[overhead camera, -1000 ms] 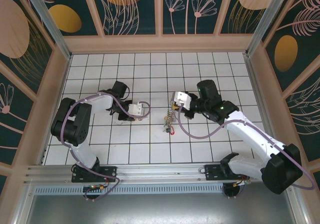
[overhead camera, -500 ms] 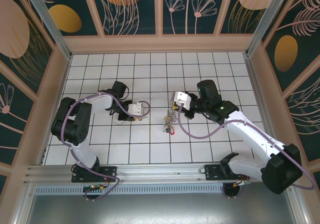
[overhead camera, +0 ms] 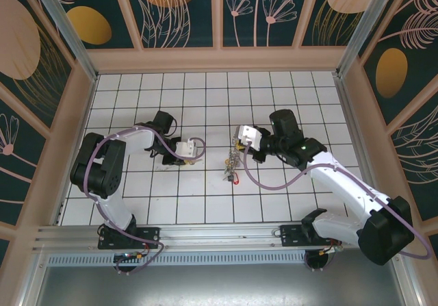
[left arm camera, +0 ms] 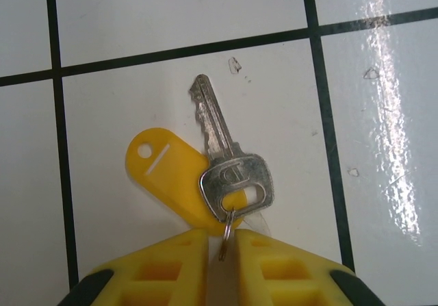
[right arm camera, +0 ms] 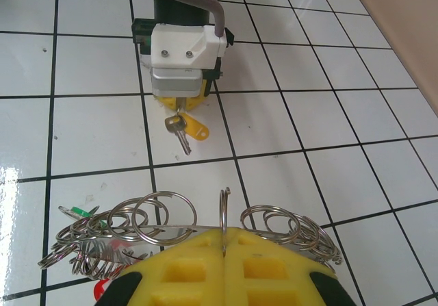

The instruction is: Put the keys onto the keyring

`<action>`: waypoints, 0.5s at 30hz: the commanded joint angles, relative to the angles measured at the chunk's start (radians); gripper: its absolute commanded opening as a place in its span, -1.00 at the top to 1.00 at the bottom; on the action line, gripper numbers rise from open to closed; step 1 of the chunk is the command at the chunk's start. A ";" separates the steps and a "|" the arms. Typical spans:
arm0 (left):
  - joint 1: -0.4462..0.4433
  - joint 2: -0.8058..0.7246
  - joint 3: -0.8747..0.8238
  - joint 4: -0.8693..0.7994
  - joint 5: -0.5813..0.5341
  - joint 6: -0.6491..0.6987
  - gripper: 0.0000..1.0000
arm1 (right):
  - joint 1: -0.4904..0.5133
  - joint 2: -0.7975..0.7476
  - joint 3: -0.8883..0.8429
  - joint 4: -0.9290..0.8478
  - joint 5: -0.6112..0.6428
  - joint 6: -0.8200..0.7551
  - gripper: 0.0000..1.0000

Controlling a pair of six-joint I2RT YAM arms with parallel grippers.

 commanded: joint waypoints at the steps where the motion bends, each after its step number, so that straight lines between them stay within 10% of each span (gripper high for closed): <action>1: 0.000 0.012 0.005 -0.028 0.045 0.007 0.73 | -0.004 -0.026 -0.008 0.048 -0.030 -0.003 1.00; 15: 0.000 -0.005 -0.008 -0.001 -0.016 -0.017 0.47 | -0.004 -0.032 -0.014 0.049 -0.028 0.000 1.00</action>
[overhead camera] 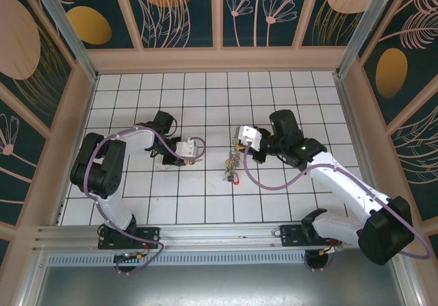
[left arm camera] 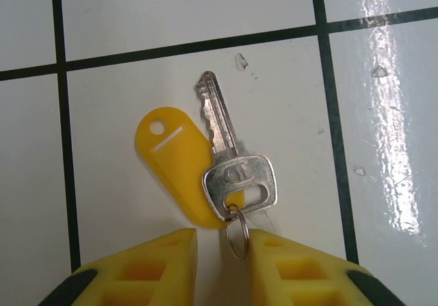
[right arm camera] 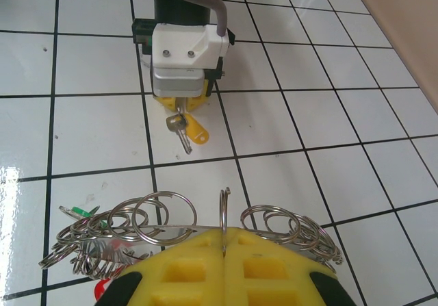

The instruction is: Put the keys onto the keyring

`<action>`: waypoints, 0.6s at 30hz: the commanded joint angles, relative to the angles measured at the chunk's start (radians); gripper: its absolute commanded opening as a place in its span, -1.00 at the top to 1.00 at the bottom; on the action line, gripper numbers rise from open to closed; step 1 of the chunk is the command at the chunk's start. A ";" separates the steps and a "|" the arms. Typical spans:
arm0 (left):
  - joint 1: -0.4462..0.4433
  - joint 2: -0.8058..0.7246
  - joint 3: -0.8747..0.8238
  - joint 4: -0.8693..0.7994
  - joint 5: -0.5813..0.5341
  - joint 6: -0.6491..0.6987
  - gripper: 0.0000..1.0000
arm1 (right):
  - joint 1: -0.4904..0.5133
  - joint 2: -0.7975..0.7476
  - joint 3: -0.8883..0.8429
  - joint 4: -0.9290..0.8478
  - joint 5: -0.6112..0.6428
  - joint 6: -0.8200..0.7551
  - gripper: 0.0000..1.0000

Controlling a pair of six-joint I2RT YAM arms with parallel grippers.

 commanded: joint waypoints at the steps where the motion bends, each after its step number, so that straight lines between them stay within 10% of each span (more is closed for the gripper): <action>1: 0.000 -0.003 -0.003 -0.009 0.002 -0.005 0.47 | -0.004 -0.033 -0.006 0.046 -0.027 -0.002 1.00; 18: 0.001 -0.014 -0.019 -0.006 -0.076 0.015 0.63 | -0.004 -0.033 -0.005 0.046 -0.030 -0.001 1.00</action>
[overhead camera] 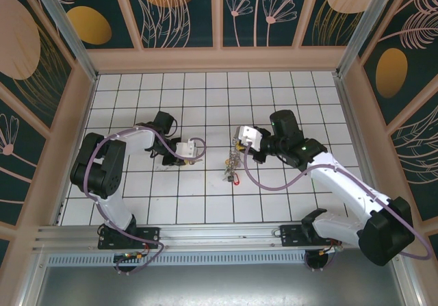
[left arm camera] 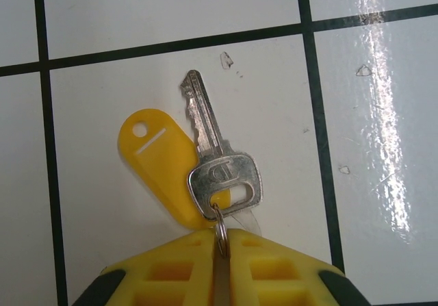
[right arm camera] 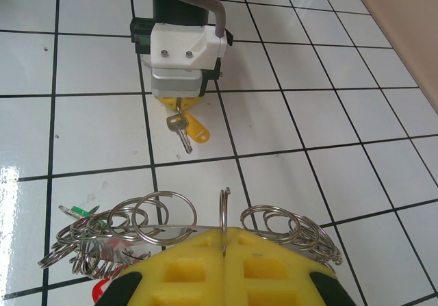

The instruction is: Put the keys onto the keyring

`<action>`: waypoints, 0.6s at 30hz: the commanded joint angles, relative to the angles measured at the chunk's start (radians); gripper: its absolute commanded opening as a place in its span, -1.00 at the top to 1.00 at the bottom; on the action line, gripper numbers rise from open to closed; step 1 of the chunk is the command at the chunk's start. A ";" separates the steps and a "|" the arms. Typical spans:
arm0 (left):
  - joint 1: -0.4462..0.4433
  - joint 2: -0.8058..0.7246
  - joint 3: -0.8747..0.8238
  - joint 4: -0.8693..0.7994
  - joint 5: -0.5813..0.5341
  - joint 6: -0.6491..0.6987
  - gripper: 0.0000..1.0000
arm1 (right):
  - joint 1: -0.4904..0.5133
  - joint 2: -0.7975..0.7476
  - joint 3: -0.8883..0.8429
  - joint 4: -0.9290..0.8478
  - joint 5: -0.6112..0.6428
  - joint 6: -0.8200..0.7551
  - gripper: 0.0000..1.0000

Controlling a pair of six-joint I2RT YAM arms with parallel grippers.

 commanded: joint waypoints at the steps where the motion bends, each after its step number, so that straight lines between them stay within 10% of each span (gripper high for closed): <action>1: 0.003 -0.013 -0.022 0.012 -0.068 0.016 0.62 | -0.004 -0.028 -0.004 0.049 -0.032 -0.001 1.00; 18: 0.003 -0.012 0.055 -0.025 -0.027 -0.017 1.00 | -0.001 -0.021 0.003 0.053 -0.060 0.015 1.00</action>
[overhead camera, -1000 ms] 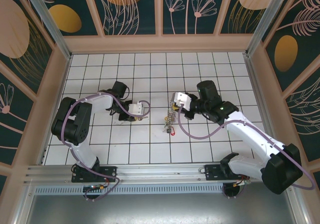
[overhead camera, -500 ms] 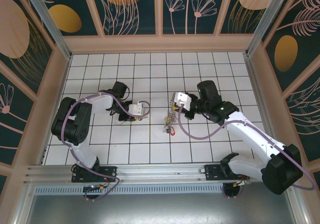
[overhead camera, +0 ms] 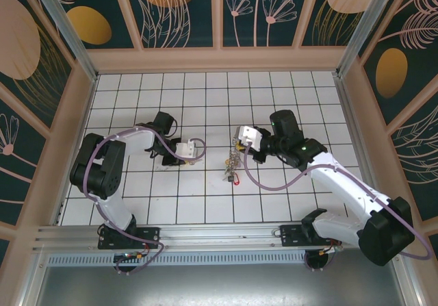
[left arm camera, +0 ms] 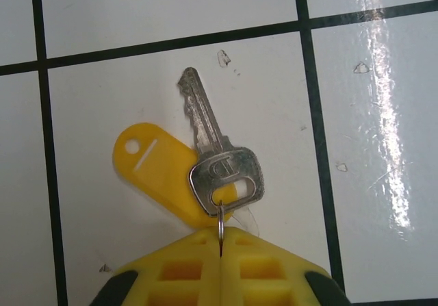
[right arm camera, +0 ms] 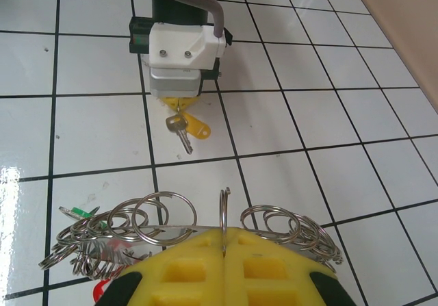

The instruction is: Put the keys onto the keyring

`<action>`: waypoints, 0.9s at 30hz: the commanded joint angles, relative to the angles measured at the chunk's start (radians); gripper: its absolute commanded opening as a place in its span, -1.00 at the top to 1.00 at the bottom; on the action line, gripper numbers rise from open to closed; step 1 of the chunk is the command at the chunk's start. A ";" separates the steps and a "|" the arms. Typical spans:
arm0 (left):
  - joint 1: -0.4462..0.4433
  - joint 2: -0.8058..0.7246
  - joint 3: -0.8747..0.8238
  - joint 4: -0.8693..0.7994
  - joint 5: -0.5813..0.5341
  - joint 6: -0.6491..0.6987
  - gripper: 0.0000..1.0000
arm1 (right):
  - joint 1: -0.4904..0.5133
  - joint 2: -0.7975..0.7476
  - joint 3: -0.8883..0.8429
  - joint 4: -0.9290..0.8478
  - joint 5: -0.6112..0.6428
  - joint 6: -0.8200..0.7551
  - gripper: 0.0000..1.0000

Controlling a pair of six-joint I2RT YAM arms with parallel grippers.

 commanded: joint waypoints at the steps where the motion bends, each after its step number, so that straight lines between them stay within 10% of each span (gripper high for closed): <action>1: 0.004 -0.015 0.062 -0.019 -0.013 -0.021 1.00 | -0.001 -0.020 0.003 0.053 -0.073 0.016 1.00; 15: 0.003 -0.298 0.171 -0.063 0.192 -0.105 1.00 | 0.071 0.001 -0.018 0.223 -0.102 0.054 1.00; 27: -0.051 -0.461 0.032 0.269 0.397 -0.390 1.00 | 0.118 0.082 0.001 0.344 -0.144 0.165 1.00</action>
